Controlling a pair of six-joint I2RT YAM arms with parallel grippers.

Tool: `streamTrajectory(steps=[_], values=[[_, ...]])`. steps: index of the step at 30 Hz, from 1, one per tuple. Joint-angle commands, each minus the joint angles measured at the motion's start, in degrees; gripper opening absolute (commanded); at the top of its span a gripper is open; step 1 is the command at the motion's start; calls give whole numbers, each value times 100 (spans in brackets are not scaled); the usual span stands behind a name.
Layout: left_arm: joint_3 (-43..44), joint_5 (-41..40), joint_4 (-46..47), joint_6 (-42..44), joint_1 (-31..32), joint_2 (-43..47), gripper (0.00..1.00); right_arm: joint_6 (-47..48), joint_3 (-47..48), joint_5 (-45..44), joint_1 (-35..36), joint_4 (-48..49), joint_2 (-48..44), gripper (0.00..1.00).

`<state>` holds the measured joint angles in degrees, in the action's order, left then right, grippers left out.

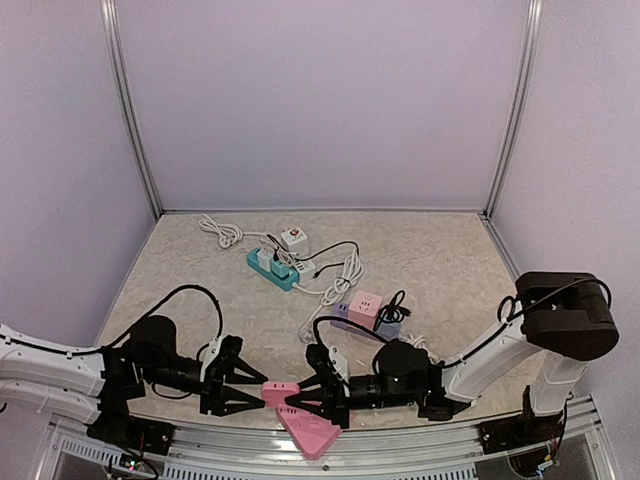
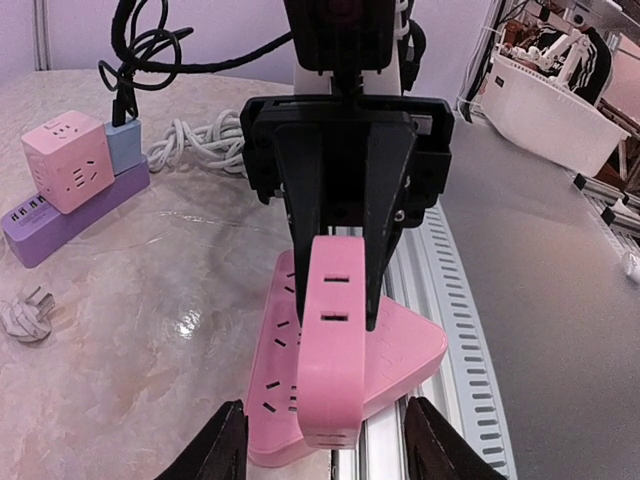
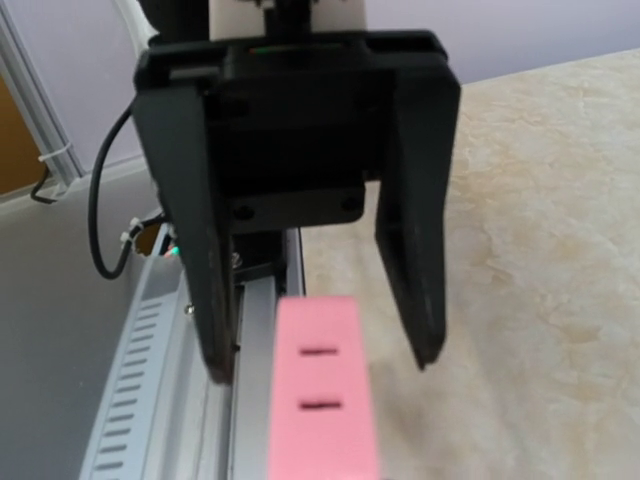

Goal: Insert the plug
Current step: Insert the plug into the socket.

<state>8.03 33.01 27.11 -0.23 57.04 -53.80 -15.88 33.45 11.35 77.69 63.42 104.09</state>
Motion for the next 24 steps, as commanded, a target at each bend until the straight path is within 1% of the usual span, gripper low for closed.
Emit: streamTrajectory(steps=[1, 3, 5, 6, 7, 8, 12, 13, 20, 24], values=[[-143, -217, 1109, -409, 124, -355, 49, 66, -272, 75, -61, 490, 140, 0], [-144, -183, 1234, -417, 145, -522, 44, 97, -347, 89, -94, 578, 180, 0], [-136, -156, 1253, -417, 149, -693, 36, 132, -394, 132, -128, 624, 198, 0], [-131, -151, 1209, -424, 145, -726, 33, 157, -400, 150, -148, 644, 207, 0], [-127, -147, 1154, -438, 154, -768, 33, 194, -396, 168, -151, 645, 214, 0], [-120, -133, 1075, -453, 150, -786, 34, 229, -381, 190, -159, 633, 221, 0], [-94, -136, 1030, -394, 186, -895, 46, 330, -277, 305, -166, 662, 355, 0], [-93, -189, 1031, -362, 193, -930, 47, 346, -245, 342, -175, 672, 393, 0], [-83, -302, 1112, -278, 209, -1054, 48, 351, -225, 377, -220, 808, 559, 0], [-57, -262, 1147, -170, 204, -1170, 45, 407, -229, 392, -297, 817, 571, 0]])
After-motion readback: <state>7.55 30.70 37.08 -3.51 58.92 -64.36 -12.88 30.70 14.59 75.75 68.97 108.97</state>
